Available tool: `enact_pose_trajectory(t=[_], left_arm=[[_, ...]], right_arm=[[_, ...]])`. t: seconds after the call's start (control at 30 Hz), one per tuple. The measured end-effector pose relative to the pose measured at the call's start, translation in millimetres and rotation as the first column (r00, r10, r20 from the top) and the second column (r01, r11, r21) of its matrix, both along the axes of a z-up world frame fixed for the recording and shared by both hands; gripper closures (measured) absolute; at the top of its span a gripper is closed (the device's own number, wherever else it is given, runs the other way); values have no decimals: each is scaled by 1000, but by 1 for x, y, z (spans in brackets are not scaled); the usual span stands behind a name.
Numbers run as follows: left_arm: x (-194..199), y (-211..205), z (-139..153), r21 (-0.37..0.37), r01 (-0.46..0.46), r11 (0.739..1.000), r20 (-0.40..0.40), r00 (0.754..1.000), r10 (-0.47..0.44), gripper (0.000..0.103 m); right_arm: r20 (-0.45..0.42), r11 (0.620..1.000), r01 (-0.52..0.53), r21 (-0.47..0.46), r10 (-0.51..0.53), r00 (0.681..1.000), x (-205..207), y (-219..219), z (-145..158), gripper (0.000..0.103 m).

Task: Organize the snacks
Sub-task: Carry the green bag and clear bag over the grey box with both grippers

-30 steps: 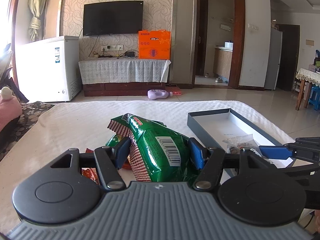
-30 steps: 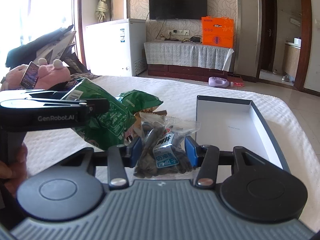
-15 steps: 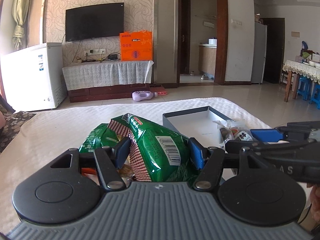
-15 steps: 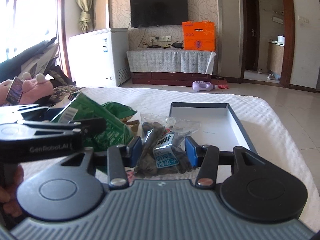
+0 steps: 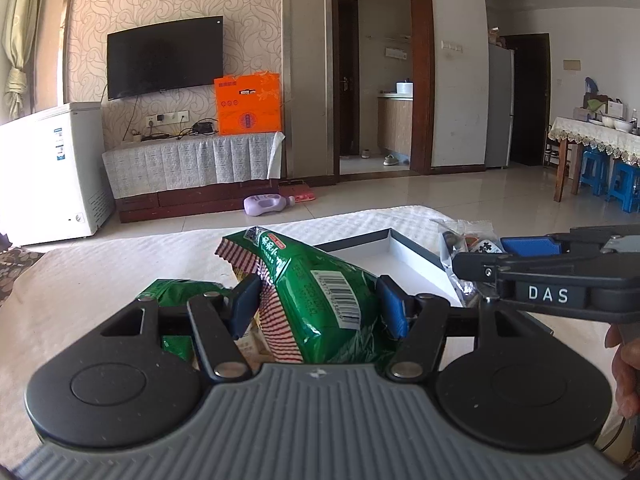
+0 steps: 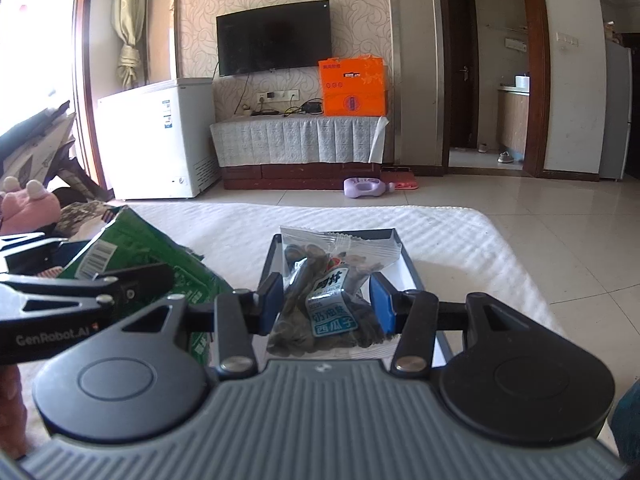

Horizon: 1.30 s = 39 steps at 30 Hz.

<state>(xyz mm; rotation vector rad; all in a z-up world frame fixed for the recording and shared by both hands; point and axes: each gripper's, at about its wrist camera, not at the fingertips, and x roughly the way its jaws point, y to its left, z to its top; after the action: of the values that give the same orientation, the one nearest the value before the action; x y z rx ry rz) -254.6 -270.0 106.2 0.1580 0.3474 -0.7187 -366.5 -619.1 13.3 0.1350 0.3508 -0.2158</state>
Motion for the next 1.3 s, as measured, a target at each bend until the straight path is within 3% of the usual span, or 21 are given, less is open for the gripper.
enact_pose_trajectory(t=[0.37, 0.8, 1.3], left_arm=[[6, -31, -14, -19, 51, 999, -10, 999, -51, 35], [36, -68, -34, -51, 76, 996, -94, 992, -81, 35], [30, -111, -70, 14, 153, 988, -117, 982, -151, 34]], right_arm=[[9, 1000, 14, 17, -14, 1000, 16, -18, 2, 52], [7, 998, 48, 44, -49, 999, 25, -34, 0, 52], [-37, 995, 74, 70, -72, 997, 25, -43, -8, 56]])
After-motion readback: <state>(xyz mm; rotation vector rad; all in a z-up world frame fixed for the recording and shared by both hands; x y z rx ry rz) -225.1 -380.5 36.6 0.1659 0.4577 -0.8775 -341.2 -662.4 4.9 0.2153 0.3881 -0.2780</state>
